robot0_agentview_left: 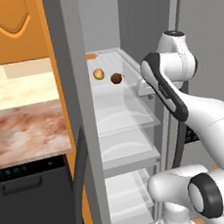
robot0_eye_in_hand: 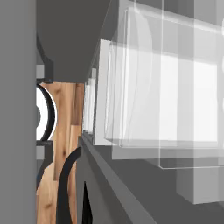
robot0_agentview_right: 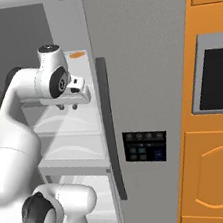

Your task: Pick up the pear and mango from the fridge and place one fruit on each plate on the dining counter.

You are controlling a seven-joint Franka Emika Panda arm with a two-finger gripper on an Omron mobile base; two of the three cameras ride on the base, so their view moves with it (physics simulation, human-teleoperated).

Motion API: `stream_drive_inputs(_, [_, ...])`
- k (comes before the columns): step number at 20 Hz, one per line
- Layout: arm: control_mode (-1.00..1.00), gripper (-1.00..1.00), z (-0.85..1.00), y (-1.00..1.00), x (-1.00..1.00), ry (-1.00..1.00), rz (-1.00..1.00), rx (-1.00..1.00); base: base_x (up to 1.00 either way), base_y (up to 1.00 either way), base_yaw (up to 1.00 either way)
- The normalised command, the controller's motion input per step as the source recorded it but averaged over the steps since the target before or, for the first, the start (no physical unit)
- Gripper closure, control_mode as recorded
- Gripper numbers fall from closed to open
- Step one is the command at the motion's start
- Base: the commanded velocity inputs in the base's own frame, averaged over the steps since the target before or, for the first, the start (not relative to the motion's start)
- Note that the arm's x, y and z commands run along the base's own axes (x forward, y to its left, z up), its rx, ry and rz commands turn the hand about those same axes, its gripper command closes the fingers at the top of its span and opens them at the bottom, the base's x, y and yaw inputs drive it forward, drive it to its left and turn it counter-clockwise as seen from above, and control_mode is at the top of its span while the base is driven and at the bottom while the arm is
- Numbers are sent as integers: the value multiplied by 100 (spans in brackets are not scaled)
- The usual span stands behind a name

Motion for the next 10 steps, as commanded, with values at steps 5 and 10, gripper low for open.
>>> stream_drive_inputs(5, [-100,-100,-12,1,-9,-1,0,-2,0,0,0])
stream_drive_inputs(10, [-100,-100,0,42,-18,-2,8,0,0,0,0])
